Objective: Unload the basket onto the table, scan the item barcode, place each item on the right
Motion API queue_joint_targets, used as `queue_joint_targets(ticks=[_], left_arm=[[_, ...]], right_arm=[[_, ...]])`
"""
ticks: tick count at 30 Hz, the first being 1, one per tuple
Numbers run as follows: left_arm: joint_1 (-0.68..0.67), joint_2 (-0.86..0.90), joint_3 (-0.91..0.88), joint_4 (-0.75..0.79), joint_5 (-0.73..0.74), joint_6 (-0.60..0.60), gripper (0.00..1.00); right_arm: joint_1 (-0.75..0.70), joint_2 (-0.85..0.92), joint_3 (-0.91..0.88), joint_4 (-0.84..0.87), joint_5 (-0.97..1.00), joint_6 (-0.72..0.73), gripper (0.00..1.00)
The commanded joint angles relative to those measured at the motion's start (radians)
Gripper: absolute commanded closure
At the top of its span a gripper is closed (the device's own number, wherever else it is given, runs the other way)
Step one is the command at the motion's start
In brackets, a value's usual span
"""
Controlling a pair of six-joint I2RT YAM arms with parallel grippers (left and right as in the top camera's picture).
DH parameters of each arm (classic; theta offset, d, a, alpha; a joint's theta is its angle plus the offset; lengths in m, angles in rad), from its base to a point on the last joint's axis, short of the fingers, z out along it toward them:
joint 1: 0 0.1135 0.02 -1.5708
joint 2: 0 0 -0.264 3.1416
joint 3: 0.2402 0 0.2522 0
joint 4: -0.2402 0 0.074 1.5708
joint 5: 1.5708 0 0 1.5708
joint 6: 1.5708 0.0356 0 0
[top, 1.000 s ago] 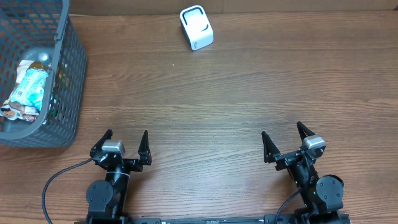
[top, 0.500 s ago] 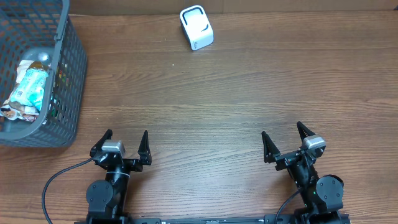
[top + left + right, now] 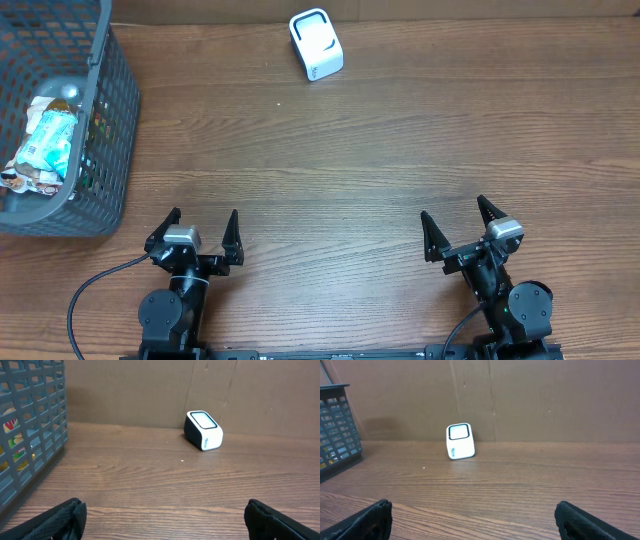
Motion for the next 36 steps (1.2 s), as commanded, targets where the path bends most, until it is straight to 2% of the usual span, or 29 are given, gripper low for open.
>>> queue_joint_targets(ticks=[1, 22, 27, 36], left_arm=[[-0.002, -0.011, -0.004, -0.002, 0.000, 0.015, 0.00], [-0.002, -0.011, -0.004, -0.002, 0.000, 0.015, 0.00], [-0.002, -0.011, -0.004, 0.008, -0.090, 0.019, 0.00], [-0.002, -0.011, -0.004, 0.005, -0.055, 0.015, 0.00]], right_arm=[[0.005, -0.008, -0.010, 0.005, 0.007, -0.005, 0.00], [0.005, -0.008, -0.010, 0.005, 0.007, -0.005, 0.00], [0.005, -0.008, -0.010, 0.005, 0.007, -0.005, 0.00], [0.005, -0.008, -0.010, 0.005, 0.007, -0.005, 0.00]])
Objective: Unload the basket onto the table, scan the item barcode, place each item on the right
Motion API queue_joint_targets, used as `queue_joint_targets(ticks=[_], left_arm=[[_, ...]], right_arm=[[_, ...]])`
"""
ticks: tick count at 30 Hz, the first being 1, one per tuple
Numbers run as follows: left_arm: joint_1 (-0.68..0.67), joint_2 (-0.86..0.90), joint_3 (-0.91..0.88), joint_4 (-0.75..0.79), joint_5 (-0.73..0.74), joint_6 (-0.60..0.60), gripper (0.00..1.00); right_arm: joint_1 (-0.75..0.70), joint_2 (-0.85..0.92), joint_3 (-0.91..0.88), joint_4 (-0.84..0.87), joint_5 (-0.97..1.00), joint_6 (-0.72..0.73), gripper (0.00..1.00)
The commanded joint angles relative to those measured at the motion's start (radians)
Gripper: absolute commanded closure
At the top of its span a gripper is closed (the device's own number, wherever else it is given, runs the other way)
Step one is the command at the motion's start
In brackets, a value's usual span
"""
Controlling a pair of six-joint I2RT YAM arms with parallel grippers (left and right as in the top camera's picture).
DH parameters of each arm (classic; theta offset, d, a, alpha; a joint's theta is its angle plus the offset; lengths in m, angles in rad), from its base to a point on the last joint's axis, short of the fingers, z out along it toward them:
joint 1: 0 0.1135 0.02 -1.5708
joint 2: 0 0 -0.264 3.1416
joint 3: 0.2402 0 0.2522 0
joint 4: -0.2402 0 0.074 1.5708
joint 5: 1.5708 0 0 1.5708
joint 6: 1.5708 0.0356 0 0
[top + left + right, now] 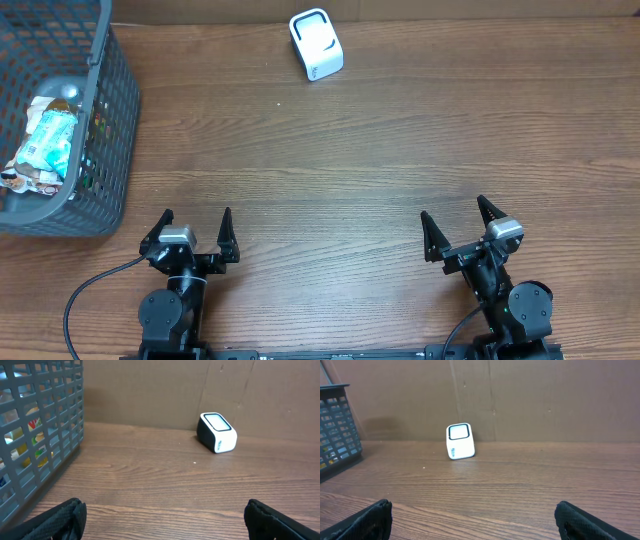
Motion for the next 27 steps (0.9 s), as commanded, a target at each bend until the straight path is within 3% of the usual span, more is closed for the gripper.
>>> queue_joint_targets(ticks=[1, 7, 15, 21, 27], left_arm=[[-0.002, -0.011, -0.004, 0.006, 0.024, 0.015, 0.00], [-0.002, -0.011, 0.033, 0.003, 0.129, 0.023, 0.00], [-0.002, 0.052, 0.312, -0.090, 0.128, 0.006, 0.00], [-0.002, 0.319, 0.706, -0.270, 0.130, 0.008, 0.00], [-0.002, 0.720, 1.255, -0.692, 0.131, 0.062, 0.00]], right_arm=[[0.005, -0.008, -0.010, 0.005, 0.007, -0.005, 0.00], [0.005, -0.008, -0.010, 0.005, 0.007, -0.005, 0.00], [0.005, -0.008, -0.010, 0.005, 0.007, -0.005, 0.00], [0.005, -0.008, -0.010, 0.005, 0.007, -0.005, 0.00], [0.005, -0.008, -0.010, 0.005, 0.007, -0.005, 0.00]])
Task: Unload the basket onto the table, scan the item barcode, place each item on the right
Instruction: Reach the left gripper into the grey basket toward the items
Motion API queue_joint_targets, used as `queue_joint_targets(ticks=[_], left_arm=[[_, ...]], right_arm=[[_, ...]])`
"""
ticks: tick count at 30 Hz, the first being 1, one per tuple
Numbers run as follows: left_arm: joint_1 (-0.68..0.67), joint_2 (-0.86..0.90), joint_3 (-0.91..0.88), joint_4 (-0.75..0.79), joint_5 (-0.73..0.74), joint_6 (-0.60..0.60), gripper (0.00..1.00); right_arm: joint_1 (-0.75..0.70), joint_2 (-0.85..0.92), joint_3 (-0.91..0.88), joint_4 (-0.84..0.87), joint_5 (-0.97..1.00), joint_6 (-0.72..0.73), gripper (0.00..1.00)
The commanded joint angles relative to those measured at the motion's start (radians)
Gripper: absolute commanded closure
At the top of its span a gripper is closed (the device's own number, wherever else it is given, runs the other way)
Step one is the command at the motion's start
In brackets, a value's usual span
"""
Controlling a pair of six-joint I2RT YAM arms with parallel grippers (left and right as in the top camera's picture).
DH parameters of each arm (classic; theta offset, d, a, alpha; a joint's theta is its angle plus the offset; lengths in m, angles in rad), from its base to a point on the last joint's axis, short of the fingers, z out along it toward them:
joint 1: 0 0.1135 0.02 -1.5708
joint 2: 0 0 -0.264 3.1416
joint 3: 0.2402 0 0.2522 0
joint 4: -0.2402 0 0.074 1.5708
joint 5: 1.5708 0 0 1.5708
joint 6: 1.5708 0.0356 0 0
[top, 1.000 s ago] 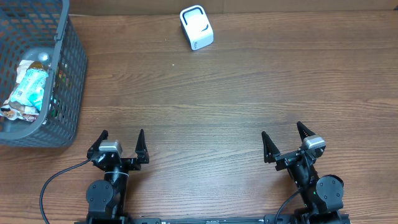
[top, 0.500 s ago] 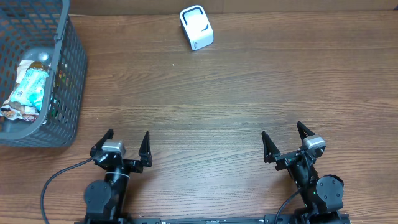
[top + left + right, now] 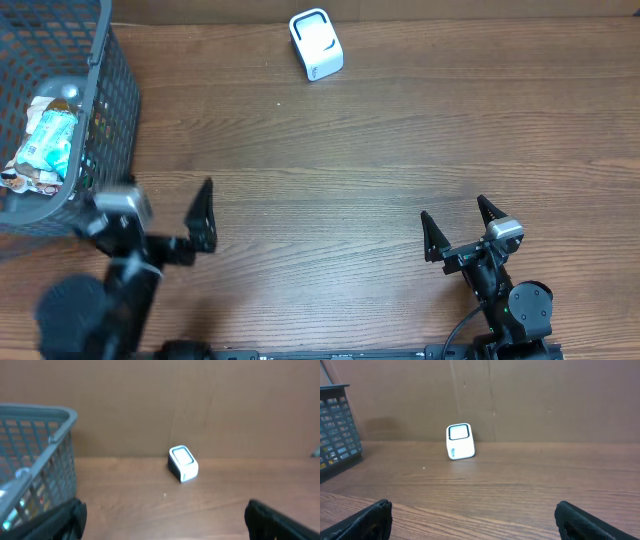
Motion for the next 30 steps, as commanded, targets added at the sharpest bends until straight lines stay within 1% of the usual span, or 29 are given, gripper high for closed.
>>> queue_joint_targets(ticks=[1, 2, 5, 7, 9, 12, 17, 19, 21, 25, 30], left_arm=[[-0.002, 0.238, 0.320, -0.188, 0.014, 0.060, 0.00], [-0.002, 0.314, 0.423, -0.261, 0.014, 0.067, 0.00], [-0.002, 0.490, 0.656, -0.414, 0.013, 0.103, 0.00], [-0.002, 0.586, 0.779, -0.470, 0.014, 0.102, 0.00], [-0.002, 0.659, 0.854, -0.492, 0.016, 0.102, 0.00], [-0.002, 0.724, 0.877, -0.483, -0.002, 0.104, 0.00], [0.008, 0.818, 0.876, -0.383, -0.183, 0.099, 0.00], [0.029, 0.832, 0.876, -0.338, -0.255, 0.065, 0.00], [0.068, 0.833, 0.876, -0.301, -0.298, 0.020, 0.00], [0.195, 0.834, 0.876, -0.257, -0.303, -0.052, 0.00], [0.388, 0.859, 0.876, -0.275, -0.240, -0.071, 0.00]], right_arm=[[0.005, -0.008, -0.010, 0.004, 0.007, -0.005, 0.00], [0.005, -0.008, -0.010, 0.004, 0.007, -0.005, 0.00], [0.005, -0.008, -0.010, 0.004, 0.007, -0.005, 0.00], [0.005, -0.008, -0.010, 0.004, 0.007, -0.005, 0.00], [0.005, -0.008, -0.010, 0.004, 0.007, -0.005, 0.00], [0.005, -0.008, -0.010, 0.004, 0.007, -0.005, 0.00], [0.005, -0.008, -0.010, 0.004, 0.007, -0.005, 0.00], [0.005, -0.008, -0.010, 0.004, 0.007, -0.005, 0.00], [0.005, -0.008, -0.010, 0.004, 0.007, -0.005, 0.00], [0.005, -0.008, -0.010, 0.004, 0.007, -0.005, 0.00], [0.005, -0.008, -0.010, 0.004, 0.007, -0.005, 0.00]])
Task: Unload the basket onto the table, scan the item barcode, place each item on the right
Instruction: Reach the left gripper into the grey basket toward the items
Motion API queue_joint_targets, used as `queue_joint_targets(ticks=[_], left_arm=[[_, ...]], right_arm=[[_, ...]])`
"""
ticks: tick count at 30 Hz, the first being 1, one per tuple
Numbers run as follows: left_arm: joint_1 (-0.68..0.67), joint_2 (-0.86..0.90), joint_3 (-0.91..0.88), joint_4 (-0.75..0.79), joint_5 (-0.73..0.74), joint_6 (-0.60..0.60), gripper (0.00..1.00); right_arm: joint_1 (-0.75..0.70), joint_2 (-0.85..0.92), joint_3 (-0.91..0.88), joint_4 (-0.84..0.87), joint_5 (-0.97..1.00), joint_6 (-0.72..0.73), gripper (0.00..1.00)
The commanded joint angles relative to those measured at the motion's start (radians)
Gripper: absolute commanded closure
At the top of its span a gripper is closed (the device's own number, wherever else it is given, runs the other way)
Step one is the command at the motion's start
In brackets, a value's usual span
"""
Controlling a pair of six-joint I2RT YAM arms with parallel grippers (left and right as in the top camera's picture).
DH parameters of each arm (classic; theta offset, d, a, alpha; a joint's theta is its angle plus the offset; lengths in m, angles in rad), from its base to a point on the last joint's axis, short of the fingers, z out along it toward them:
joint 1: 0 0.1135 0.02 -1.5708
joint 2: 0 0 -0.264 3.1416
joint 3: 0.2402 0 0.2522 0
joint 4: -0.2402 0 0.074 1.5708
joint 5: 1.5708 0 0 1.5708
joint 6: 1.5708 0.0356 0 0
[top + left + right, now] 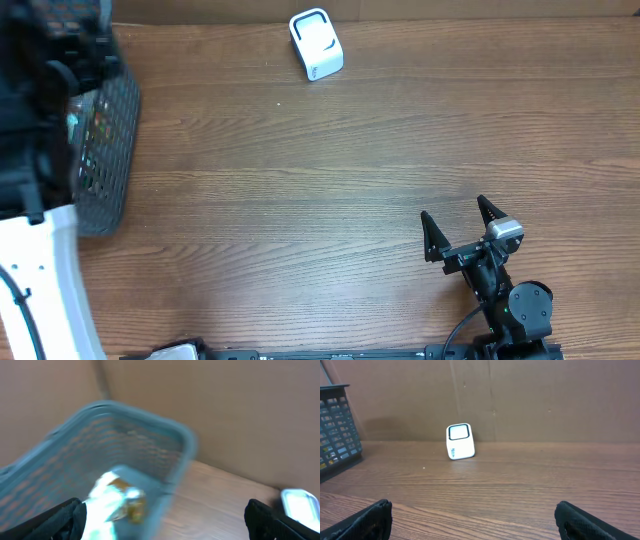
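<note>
The grey mesh basket (108, 150) stands at the table's left edge, largely covered in the overhead view by my raised left arm (40, 120). In the blurred left wrist view, the basket (150, 435) holds a white and teal packet (107, 494) with other wrapped items. My left gripper (162, 517) hangs open above the basket's near side, with nothing between its fingers. The white barcode scanner (316, 44) sits at the table's far edge, its window facing up. My right gripper (452, 212) rests open and empty at the front right.
A brown cardboard wall (520, 395) runs behind the table. From the right wrist, the scanner (460, 441) stands ahead and the basket's corner (337, 425) is at far left. The wooden tabletop (350, 170) lies between scanner and right arm.
My left arm has gone from low beside the basket's front corner to high over the basket, and its camera now looks down into it. The right arm has not moved.
Both grippers first rested open at the table's front edge, facing the scanner. The left one then turned slightly toward the basket, later stood lifted and further left, and now hangs open above the basket. The right gripper stayed where it was.
</note>
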Motion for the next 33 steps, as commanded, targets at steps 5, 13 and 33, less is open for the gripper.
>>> queue_joint_targets(ticks=[5, 13, 33], left_arm=[[0.264, 0.092, 0.021, -0.080, 0.059, -0.042, 0.00], [0.434, 0.288, 0.021, -0.207, 0.276, 0.013, 0.00], [0.414, 0.574, 0.013, -0.290, 0.339, 0.155, 0.00]], right_arm=[[0.005, -0.008, -0.010, 0.003, 0.007, -0.005, 0.00], [0.005, -0.008, -0.010, 0.003, 0.007, -0.005, 0.00], [0.005, -0.008, -0.010, 0.003, 0.007, -0.005, 0.00]])
